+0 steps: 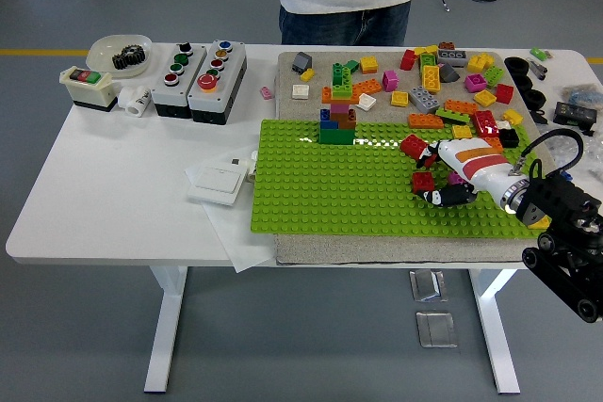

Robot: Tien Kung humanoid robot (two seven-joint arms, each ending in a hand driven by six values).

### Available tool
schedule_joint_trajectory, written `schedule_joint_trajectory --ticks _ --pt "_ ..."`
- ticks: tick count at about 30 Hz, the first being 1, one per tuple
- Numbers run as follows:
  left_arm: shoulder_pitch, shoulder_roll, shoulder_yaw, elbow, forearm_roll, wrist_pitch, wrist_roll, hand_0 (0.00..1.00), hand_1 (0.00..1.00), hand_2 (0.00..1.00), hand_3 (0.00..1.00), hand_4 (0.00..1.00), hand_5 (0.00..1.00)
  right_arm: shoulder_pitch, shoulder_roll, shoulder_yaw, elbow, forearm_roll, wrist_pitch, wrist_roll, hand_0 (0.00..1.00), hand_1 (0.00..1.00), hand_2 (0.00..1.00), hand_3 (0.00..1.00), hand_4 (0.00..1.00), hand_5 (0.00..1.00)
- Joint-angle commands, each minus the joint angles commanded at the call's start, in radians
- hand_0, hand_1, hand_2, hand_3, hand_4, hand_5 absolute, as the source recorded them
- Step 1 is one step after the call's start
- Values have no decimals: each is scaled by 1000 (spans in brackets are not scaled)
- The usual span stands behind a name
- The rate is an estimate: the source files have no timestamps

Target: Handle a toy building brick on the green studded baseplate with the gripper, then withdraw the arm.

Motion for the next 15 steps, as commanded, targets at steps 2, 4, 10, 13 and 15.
schedule_joint_trajectory --ticks 2,4,10,13,15 --pt "0 0 0 0 0 0 0 784 723 692 576 596 639 -1 0 0 3 1 -3 0 521 620 697 620 816 373" --pt "0 0 0 0 2 -1 0 784 723 692 576 596 639 -1 0 -1 3 3 -2 1 521 620 697 620 816 373" --pt "0 0 -2 0 3 -1 0 782 723 691 575 596 639 1 -1 -8 -1 7 -1 6 489 601 669 622 808 369" --pt "0 0 -2 0 2 0 0 783 723 692 575 596 638 3 3 -10 -3 9 -4 10 481 590 613 611 796 361" --pt "0 0 -1 0 3 -1 1 783 723 692 575 596 638 4 5 -11 -4 11 -5 11 481 590 613 611 796 361"
